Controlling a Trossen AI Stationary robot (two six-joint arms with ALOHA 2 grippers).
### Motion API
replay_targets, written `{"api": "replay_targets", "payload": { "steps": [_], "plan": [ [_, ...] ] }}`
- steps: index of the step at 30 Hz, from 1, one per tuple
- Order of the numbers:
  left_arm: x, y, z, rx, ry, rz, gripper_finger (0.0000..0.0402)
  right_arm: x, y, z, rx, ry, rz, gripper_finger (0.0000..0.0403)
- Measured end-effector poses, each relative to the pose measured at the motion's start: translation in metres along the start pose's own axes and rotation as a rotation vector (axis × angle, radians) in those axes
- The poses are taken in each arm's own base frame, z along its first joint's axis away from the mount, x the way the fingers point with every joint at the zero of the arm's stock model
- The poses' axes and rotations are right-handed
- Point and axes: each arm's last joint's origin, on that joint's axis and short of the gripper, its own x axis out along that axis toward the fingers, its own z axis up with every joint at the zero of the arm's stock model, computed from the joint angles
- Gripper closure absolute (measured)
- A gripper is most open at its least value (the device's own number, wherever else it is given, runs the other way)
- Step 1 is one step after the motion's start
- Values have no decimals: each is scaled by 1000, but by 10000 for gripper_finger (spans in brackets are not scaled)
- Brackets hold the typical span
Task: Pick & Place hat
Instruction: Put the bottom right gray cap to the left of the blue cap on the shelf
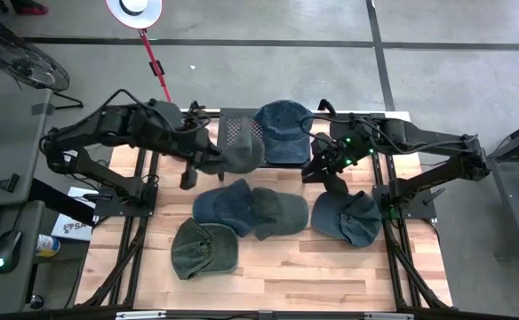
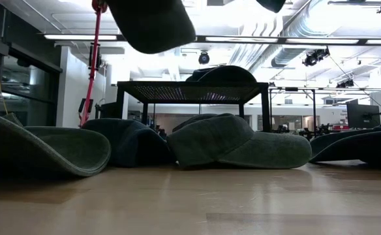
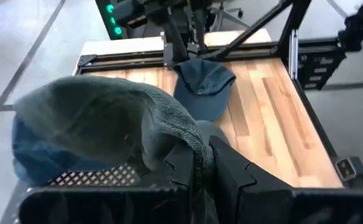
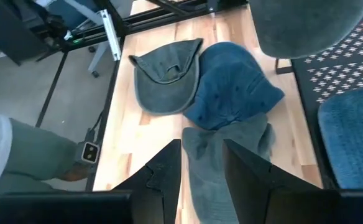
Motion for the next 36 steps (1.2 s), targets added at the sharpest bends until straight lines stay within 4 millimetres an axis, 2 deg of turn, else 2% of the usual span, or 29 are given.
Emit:
{"api": "replay_targets", "payload": {
  "steps": [4,8,26,36],
  "plan": [
    [-12,2,3,59,14,9,375,0,-1,0,2,-7,-31,293],
    [-15,15,3,74,36,27,375,0,-2,2,3,-26,-66,293],
    [16,88,-19,103,176,-117,375,-1,-4,5,58,-78,-150,292],
    [27,121,-23,156,155,-57,375,-1,-5,6,80,-93,-197,292]
  ]
}}
